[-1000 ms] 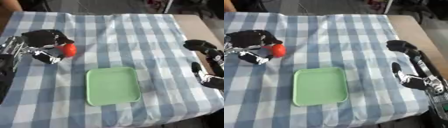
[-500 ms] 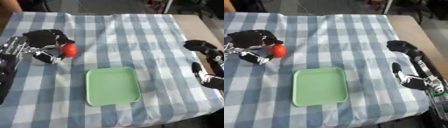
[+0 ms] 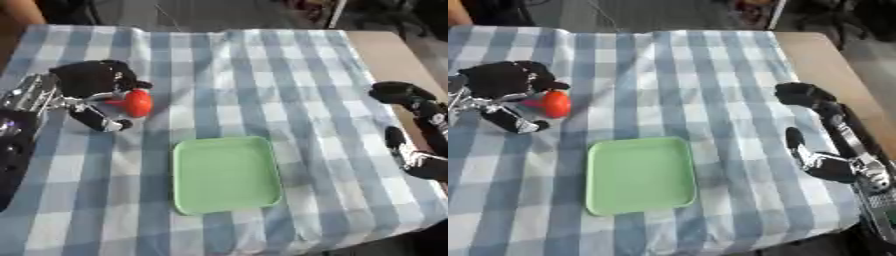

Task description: Pick up objects on the table and place them in the box.

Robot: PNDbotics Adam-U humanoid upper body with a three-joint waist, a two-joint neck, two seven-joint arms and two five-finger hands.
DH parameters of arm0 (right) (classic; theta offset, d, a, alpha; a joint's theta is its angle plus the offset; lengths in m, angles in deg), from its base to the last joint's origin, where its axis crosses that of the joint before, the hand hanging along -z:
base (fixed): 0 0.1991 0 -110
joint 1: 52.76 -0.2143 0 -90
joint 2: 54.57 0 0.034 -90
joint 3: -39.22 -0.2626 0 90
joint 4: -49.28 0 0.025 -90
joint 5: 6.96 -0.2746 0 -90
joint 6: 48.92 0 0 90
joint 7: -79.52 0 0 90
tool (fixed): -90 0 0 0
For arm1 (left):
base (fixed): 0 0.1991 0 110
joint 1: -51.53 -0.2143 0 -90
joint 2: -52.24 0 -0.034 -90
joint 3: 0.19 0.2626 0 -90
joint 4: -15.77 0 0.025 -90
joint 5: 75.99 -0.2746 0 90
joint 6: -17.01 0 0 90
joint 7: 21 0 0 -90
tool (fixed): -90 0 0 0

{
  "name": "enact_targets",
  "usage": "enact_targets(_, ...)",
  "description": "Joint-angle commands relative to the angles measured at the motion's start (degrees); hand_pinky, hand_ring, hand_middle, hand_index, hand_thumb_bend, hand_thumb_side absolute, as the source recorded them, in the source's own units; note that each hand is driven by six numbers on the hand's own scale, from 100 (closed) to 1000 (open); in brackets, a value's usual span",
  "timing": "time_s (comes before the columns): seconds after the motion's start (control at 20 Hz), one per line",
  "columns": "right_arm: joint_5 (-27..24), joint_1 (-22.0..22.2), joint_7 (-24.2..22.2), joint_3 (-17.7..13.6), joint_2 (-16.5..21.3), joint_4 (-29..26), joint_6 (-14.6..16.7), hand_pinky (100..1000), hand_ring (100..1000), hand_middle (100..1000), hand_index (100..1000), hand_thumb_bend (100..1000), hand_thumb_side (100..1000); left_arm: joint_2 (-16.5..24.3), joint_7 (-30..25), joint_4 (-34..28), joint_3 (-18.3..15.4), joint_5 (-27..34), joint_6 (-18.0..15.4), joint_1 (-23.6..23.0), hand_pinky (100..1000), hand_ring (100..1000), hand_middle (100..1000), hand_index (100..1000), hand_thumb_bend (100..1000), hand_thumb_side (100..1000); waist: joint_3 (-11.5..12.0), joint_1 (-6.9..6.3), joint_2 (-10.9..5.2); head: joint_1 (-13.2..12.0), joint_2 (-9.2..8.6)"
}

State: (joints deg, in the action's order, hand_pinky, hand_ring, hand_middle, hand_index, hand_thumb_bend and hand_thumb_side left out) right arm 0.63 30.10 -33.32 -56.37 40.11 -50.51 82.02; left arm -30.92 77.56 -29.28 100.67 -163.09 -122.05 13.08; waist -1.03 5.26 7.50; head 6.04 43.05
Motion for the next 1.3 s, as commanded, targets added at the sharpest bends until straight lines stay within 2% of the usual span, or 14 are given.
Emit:
enact_targets(0.05, -0.4, -0.6, -11.3, -0.2, 1.0, -0.5, 11.0, 836, 840, 862, 846, 100, 444, 0.3, 0.6, -0.2, -0.1, -0.8, 0.1, 0.8, 897, 793, 538, 887, 521, 428, -0.2, -0.17, -0.59, -0.4, -0.56)
enact_targets(0.15, -0.4, -0.6, -11.3, -0.3, 1.0, -0.5, 11.0, 836, 840, 862, 846, 100, 444, 0.2, 0.8, -0.1, -0.1, -1.1, 0.1, 0.8, 895, 786, 521, 844, 519, 428, -0.2, -0.16, -0.58, -0.5, -0.55)
enact_targets(0.25, -0.4, -0.6, -11.3, -0.3, 1.0, -0.5, 11.0, 836, 840, 862, 846, 100, 444, 0.2, 0.8, 0.0, -0.1, -1.4, 0.2, 0.8, 890, 771, 495, 739, 499, 425, -0.2, -0.16, -0.57, -0.5, -0.54)
enact_targets(0.3, -0.4, -0.5, -11.3, -0.3, 1.0, -0.5, 11.0, 836, 840, 862, 846, 100, 443, 0.2, 0.9, 0.0, -0.1, -1.5, 0.2, 0.8, 890, 770, 494, 731, 498, 425, -0.2, -0.16, -0.57, -0.5, -0.54)
enact_targets(0.35, -0.4, -0.5, -11.2, -0.3, 1.0, -0.5, 11.0, 836, 840, 862, 846, 100, 444, 0.2, 0.9, 0.1, -0.1, -1.7, 0.3, 0.8, 890, 766, 489, 672, 466, 420, -0.2, -0.16, -0.57, -0.5, -0.54)
enact_targets(0.7, -0.4, -0.5, -11.2, -0.4, 1.0, -0.5, 11.0, 837, 840, 862, 846, 100, 443, 0.1, 1.3, 0.3, -0.2, -2.1, 0.7, 0.7, 888, 759, 481, 588, 371, 373, -0.1, -0.15, -0.57, -0.5, -0.55)
enact_targets(0.8, -0.4, -0.5, -11.2, -0.4, 1.0, -0.5, 11.0, 837, 840, 862, 847, 100, 443, 0.1, 1.4, 0.3, -0.2, -2.1, 0.8, 0.7, 888, 758, 480, 558, 311, 344, -0.1, -0.14, -0.58, -0.6, -0.53)
enact_targets(0.85, -0.4, -0.5, -11.2, -0.4, 1.0, -0.5, 11.0, 837, 840, 862, 846, 100, 443, 0.0, 1.5, 0.4, -0.2, -2.1, 0.9, 0.7, 887, 756, 477, 536, 218, 336, -0.1, -0.13, -0.58, -0.6, -0.55)
enact_targets(0.9, -0.4, -0.5, -11.2, -0.4, 1.0, -0.5, 11.0, 837, 840, 862, 847, 100, 443, 0.0, 1.7, 0.4, -0.2, -2.0, 1.0, 0.7, 886, 755, 475, 526, 184, 337, -0.1, -0.13, -0.58, -0.6, -0.56)
enact_targets(0.95, -0.4, -0.5, -11.2, -0.4, 1.0, -0.5, 11.0, 837, 840, 862, 846, 100, 443, 0.0, 1.9, 0.4, -0.3, -1.8, 1.1, 0.7, 885, 752, 472, 496, 100, 351, -0.1, -0.12, -0.58, -0.6, -0.56)
enact_targets(1.05, -0.4, -0.4, -11.2, -0.4, 1.0, -0.5, 11.0, 837, 840, 862, 847, 100, 443, 0.1, 2.4, 0.4, -0.3, -1.4, 1.5, 0.7, 883, 748, 466, 449, 100, 409, -0.1, -0.12, -0.58, -0.6, -0.56)
enact_targets(1.3, -0.3, -0.4, -11.1, -0.5, 1.0, -0.4, 11.0, 837, 840, 862, 847, 100, 443, 0.4, 3.2, 0.1, -0.3, -0.5, 1.9, 0.6, 882, 744, 462, 428, 100, 429, 0.0, -0.15, -0.59, -0.5, -0.57)
